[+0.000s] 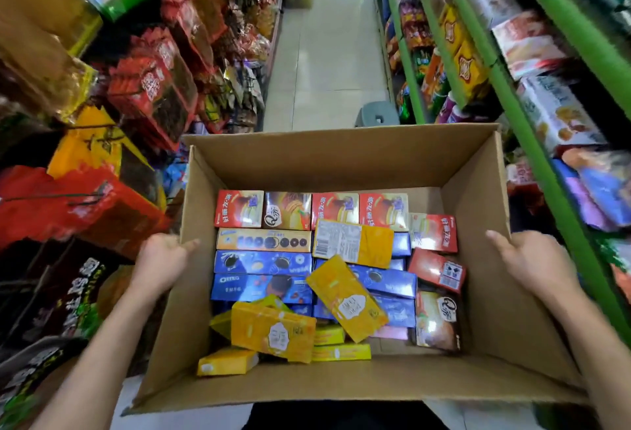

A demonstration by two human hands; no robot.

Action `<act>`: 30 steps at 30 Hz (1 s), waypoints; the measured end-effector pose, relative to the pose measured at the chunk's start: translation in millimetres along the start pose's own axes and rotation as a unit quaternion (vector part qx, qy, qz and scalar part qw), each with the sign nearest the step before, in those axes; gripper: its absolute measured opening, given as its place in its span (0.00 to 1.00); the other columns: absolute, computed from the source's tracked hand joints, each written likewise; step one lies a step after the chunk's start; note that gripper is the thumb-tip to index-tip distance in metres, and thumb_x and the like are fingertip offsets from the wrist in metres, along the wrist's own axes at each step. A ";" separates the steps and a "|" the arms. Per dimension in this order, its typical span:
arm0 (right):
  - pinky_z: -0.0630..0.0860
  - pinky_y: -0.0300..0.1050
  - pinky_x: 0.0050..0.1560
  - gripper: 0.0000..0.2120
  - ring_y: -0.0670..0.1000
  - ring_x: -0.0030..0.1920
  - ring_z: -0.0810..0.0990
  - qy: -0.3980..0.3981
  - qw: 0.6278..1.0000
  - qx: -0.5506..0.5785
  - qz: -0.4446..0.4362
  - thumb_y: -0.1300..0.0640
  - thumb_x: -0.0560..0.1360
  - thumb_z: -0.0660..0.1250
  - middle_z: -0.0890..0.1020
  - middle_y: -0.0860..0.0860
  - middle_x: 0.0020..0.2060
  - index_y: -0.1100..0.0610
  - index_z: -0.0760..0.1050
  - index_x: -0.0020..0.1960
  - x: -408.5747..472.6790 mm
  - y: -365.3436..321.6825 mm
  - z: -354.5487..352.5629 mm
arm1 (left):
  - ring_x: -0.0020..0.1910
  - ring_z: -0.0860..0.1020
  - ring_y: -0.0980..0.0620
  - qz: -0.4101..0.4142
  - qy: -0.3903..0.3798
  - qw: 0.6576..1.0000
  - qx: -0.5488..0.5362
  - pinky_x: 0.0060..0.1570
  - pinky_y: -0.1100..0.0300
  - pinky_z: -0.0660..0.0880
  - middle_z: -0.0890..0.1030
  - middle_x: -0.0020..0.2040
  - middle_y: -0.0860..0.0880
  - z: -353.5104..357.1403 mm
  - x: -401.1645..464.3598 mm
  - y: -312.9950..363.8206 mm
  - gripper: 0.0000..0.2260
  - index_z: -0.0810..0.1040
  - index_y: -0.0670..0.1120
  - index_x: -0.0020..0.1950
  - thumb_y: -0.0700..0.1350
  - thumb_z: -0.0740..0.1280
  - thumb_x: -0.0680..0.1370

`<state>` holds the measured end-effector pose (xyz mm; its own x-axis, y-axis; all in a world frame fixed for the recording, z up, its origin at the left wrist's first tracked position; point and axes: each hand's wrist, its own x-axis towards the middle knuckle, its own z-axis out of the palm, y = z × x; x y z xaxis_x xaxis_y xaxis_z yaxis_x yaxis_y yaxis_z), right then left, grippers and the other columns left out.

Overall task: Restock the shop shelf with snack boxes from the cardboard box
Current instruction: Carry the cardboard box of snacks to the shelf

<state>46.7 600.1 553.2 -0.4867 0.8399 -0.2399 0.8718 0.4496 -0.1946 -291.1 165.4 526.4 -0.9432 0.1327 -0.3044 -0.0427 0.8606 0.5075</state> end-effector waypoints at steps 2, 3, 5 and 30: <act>0.76 0.54 0.46 0.26 0.66 0.46 0.81 0.005 1.000 0.002 -0.005 0.42 0.80 0.60 0.82 0.67 0.41 0.64 0.79 0.39 40.8 -18.1 -16.5 | 0.39 0.81 0.37 0.004 0.012 1.000 -0.001 0.42 0.46 0.77 0.82 0.36 0.36 -5.8 28.0 29.2 0.14 0.82 0.37 0.36 0.48 0.74 0.75; 0.76 0.54 0.46 0.26 0.66 0.46 0.80 0.009 1.000 0.005 -0.008 0.42 0.80 0.60 0.82 0.67 0.41 0.64 0.79 0.39 60.7 -27.5 -24.0 | 0.39 0.81 0.36 0.004 0.016 1.000 -0.003 0.41 0.46 0.77 0.82 0.35 0.36 -7.9 41.9 42.9 0.15 0.81 0.37 0.34 0.48 0.74 0.75; 0.75 0.55 0.46 0.26 0.67 0.46 0.80 0.020 1.000 0.018 -0.013 0.44 0.80 0.61 0.81 0.68 0.41 0.65 0.79 0.40 100.5 -46.6 -34.8 | 0.38 0.80 0.36 0.008 0.026 1.000 0.003 0.38 0.48 0.74 0.79 0.32 0.37 -10.3 72.2 70.0 0.17 0.78 0.37 0.31 0.47 0.74 0.75; 0.72 0.52 0.40 0.26 0.67 0.43 0.81 0.042 0.999 -0.005 0.016 0.45 0.81 0.60 0.81 0.67 0.38 0.64 0.77 0.35 617.8 -334.6 -77.6 | 0.38 0.77 0.36 0.068 0.010 0.996 0.057 0.38 0.50 0.68 0.79 0.33 0.35 6.6 609.1 399.0 0.20 0.73 0.39 0.26 0.44 0.72 0.76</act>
<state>-541.4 992.2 543.8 -0.4518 0.8765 -0.1659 0.8880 0.4240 -0.1781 -880.5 592.9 538.2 -0.9442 0.2427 -0.2227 0.1222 0.8860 0.4473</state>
